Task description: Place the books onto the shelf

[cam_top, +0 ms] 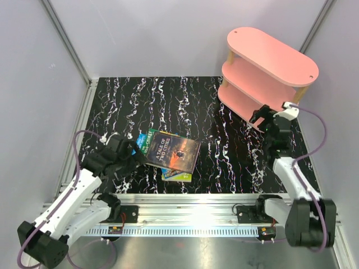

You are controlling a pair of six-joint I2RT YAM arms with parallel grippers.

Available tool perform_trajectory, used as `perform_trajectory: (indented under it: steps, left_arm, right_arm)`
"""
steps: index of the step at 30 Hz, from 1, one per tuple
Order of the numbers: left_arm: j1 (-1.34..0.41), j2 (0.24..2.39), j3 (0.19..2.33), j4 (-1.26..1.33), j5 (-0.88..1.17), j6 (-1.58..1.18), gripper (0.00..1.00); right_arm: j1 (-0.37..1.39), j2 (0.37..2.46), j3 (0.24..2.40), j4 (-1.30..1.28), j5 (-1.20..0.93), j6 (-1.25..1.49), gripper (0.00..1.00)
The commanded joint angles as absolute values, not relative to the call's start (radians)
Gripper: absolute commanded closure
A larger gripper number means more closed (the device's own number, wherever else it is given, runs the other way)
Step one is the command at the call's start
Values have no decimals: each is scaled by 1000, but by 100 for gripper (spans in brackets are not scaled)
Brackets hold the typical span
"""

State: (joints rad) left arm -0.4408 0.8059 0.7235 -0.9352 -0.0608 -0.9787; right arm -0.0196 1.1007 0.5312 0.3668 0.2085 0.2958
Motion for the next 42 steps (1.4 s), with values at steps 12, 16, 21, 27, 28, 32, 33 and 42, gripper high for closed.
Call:
perform_trajectory:
  steps: [12,16,21,27,28,32,33,42]
  left_arm:
    - [-693,904,1002,-1076,-479,-1011,1]
    - [-686,864,925,-913,-351,-928,1]
    - [-683,910,920,-836,-334,-865,1]
    - [-680,1005,986,-776,-350,-785,1]
    - [-677,1018,992,-769,-345,-776,1]
    - [-632,1071,994,-717,-255,-716,1]
    - [-608,1080,985,-689,-233,-703,1]
    - [-534,1184,970,-583,-71,-597,1]
  right_arm:
    - [-6,395,561,-623,-269,1181,0]
    - [-6,460,396,-373,-558,1327,0]
    - [26,748,534,-601,-627,1044,0]
    - [155,733,552,-321,-592,1176,0]
    - [172,755,516,-255,-606,1201,0]
    - [303,928,515,-24,-612,1226,0]
    - [363,999,517,48,-617,1244,0]
    - [538,1333,709,169,-583,1178,0]
